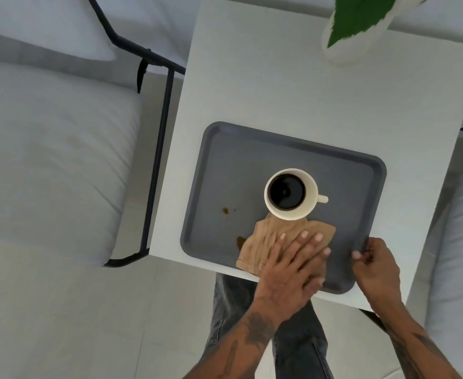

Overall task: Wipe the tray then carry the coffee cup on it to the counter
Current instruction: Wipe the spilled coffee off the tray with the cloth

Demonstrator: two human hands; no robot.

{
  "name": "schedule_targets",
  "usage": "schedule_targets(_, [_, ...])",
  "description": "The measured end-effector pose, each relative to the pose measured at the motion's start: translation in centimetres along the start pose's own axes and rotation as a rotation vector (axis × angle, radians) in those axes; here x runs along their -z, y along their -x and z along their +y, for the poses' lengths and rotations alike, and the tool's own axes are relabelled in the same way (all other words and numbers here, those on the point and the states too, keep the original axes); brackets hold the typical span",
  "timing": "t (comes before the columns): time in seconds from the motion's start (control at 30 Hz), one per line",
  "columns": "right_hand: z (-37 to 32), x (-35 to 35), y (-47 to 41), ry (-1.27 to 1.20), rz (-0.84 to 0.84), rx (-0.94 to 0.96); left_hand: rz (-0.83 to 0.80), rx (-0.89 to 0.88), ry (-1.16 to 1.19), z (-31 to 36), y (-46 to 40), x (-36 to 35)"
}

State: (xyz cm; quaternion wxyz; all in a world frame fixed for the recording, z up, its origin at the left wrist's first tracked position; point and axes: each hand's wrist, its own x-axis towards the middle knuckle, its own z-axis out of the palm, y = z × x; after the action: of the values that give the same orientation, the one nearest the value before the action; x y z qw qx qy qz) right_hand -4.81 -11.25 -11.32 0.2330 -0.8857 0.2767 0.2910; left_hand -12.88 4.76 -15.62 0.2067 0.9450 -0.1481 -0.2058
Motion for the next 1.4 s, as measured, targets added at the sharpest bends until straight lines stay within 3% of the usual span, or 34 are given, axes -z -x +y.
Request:
schedule_targets(0.1, [-0.1,0.0,0.0,0.007,-0.018,0.007,0.066,0.041,0.004,-2.8,0.8,0.7])
schedule_targets(0.37, [0.0,0.0,-0.3,0.010,-0.046,-0.024,0.005,0.081,-0.143,-11.8,2.9,4.8])
schedule_targets(0.57, [0.4,0.0,-0.4,-0.006,-0.052,0.004,0.130,0.142,-0.116,-14.3,3.7,7.0])
schedule_targets(0.67, [0.9,0.8,-0.4,-0.083,-0.125,0.001,0.104,0.211,-0.199,-14.9,4.3,6.9])
schedule_targets(0.83, [1.5,1.8,-0.9,-0.167,-0.189,-0.012,0.108,0.331,-0.116,-11.5,3.1,5.0])
schedule_targets(1.17, [3.5,2.4,-1.6,-0.275,-0.280,0.048,0.070,-0.040,-0.007,0.6,0.7,-0.8])
schedule_targets(1.4, [4.4,2.5,-2.0,-0.250,-0.286,0.176,0.030,-0.074,-0.102,4.1,-4.6,-1.4])
